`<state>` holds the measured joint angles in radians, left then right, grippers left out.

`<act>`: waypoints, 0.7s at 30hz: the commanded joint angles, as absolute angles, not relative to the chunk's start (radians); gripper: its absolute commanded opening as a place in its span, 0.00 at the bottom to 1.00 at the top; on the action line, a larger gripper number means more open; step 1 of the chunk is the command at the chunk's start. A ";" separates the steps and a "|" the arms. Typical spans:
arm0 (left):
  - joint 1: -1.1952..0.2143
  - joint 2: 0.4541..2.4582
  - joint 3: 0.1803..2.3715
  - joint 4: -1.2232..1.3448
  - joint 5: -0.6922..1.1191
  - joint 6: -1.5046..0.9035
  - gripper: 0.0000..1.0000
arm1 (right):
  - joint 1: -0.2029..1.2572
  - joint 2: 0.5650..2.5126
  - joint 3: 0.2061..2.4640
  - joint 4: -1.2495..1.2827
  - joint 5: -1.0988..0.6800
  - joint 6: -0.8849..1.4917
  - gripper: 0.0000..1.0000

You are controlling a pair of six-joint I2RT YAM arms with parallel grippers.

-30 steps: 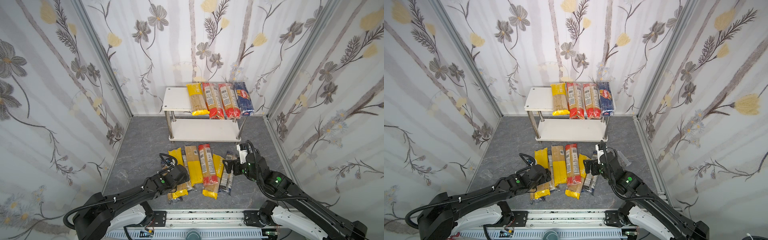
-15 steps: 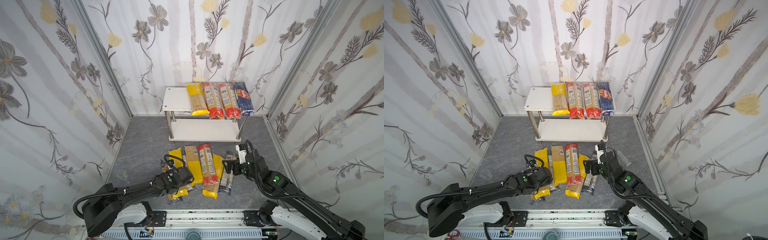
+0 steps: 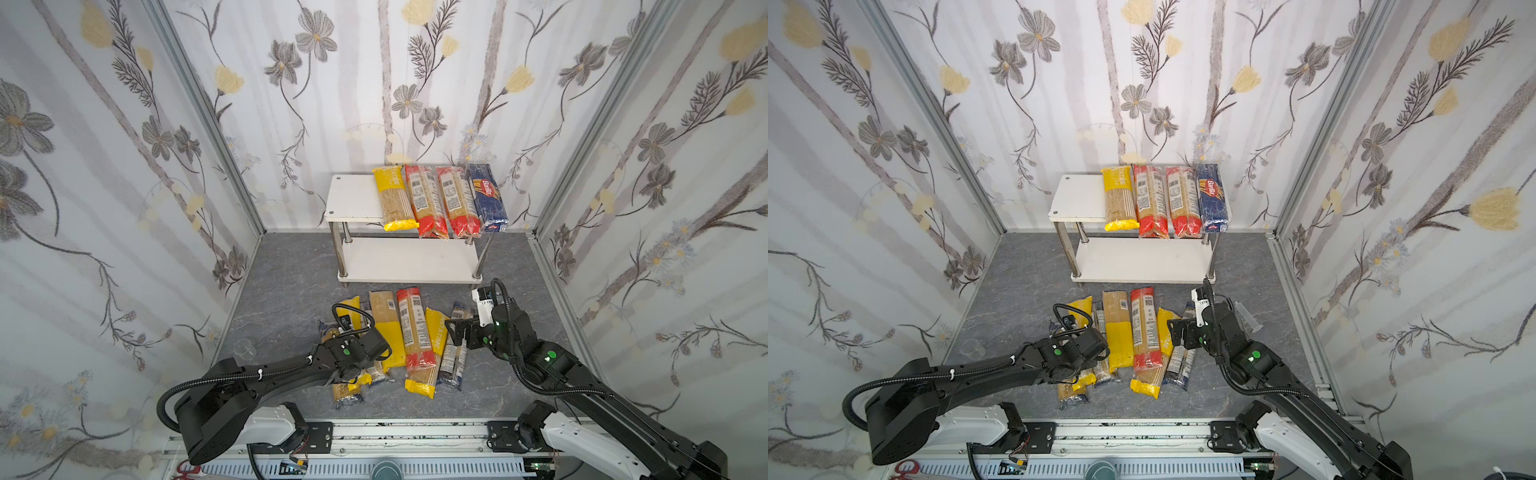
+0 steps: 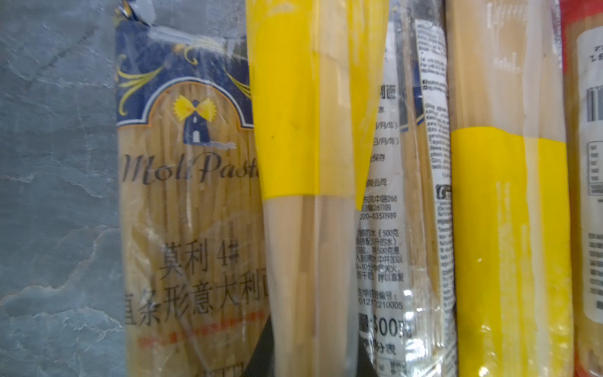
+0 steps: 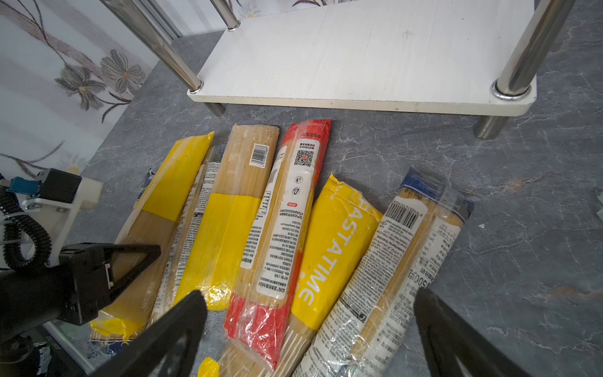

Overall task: Arrange pasta packages on shelves
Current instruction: Pick up the pasta bag from the pasta bags.

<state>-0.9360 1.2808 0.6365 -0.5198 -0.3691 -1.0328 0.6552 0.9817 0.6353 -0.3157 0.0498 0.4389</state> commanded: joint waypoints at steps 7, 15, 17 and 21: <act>-0.877 1.177 0.814 -0.640 -0.248 -0.854 0.00 | 0.650 0.976 0.647 -0.274 0.002 0.440 1.00; -0.877 1.148 1.176 -0.954 -0.364 -0.789 0.00 | 0.651 0.961 0.703 -0.305 0.000 0.442 1.00; -0.877 1.146 1.285 -1.042 -0.399 -0.776 0.00 | 0.650 0.957 0.720 -0.317 0.005 0.440 1.00; -0.878 1.179 1.543 -1.168 -0.461 -0.741 0.00 | 0.650 0.942 0.746 -0.340 0.013 0.439 1.00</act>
<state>-0.8776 1.1660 1.4445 -1.0786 -0.3275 -0.7845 0.6506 0.9497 0.7277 -0.3294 0.0067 0.4366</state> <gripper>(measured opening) 0.175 0.996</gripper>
